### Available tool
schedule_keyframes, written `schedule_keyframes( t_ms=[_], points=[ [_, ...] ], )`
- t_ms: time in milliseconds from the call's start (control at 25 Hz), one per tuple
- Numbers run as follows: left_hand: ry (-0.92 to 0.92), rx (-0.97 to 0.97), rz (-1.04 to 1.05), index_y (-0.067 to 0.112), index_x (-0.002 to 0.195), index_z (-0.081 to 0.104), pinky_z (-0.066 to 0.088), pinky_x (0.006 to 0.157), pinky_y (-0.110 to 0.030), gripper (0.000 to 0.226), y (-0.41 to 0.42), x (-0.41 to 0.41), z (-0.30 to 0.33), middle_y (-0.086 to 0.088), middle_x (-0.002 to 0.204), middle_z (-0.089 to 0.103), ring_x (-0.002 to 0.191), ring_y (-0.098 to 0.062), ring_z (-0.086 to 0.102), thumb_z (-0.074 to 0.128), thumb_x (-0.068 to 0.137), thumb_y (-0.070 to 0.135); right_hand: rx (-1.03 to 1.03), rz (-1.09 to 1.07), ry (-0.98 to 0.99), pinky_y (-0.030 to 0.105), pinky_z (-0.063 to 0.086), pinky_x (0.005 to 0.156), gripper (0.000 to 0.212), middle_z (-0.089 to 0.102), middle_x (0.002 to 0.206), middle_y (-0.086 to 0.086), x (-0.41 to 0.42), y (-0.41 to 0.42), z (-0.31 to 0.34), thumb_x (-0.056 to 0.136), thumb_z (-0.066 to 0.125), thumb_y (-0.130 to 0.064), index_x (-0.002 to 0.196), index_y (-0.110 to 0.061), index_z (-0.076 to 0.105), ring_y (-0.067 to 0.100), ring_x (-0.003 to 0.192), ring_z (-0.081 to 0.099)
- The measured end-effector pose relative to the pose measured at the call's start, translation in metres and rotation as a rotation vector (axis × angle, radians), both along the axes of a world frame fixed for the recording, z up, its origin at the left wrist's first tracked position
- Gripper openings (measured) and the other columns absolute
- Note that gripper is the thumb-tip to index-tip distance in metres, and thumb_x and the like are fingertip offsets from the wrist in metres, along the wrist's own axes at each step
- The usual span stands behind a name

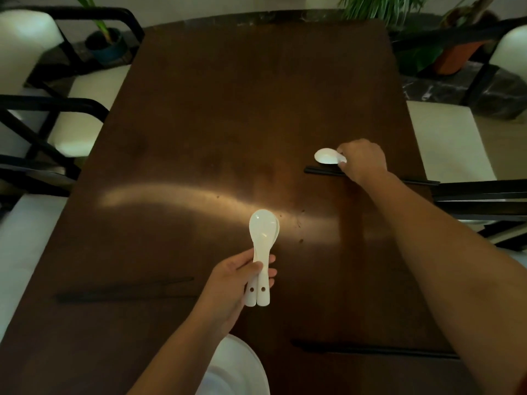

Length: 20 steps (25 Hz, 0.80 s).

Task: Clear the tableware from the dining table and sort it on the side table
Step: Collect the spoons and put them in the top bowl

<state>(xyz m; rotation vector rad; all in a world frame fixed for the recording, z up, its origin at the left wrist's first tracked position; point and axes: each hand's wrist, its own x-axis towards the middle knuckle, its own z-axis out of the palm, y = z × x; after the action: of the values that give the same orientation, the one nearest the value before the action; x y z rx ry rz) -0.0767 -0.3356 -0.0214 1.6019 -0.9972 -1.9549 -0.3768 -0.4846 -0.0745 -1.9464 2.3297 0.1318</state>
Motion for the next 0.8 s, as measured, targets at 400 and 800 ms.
schedule_keyframes(
  t_ms=[400, 800],
  points=[
    [0.080, -0.004, 0.048, 0.021, 0.109, 0.060, 0.054, 0.070, -0.024, 0.028, 0.003, -0.001, 0.008, 0.000, 0.098, 0.073, 0.084, -0.012, 0.070, 0.047, 0.092, 0.003, -0.049, -0.533, -1.338, 0.026, 0.055, 0.056, 0.015, 0.072, 0.080, 0.005, 0.070, 0.085, 0.070, 0.085, 0.061, -0.007, 0.099, -0.005, 0.066, 0.016, 0.066, 0.066],
    [0.121, -0.054, -0.027, 0.029, 0.108, 0.066, 0.054, 0.068, -0.024, 0.022, 0.046, 0.009, 0.039, 0.001, 0.096, 0.074, 0.090, -0.017, 0.070, 0.055, 0.091, 0.021, -0.024, -0.537, -1.275, 0.021, 0.058, 0.059, 0.028, 0.064, 0.088, -0.004, 0.171, 0.196, 0.096, 0.079, 0.072, -0.017, 0.099, -0.023, 0.054, 0.010, 0.068, 0.069]
  ],
)
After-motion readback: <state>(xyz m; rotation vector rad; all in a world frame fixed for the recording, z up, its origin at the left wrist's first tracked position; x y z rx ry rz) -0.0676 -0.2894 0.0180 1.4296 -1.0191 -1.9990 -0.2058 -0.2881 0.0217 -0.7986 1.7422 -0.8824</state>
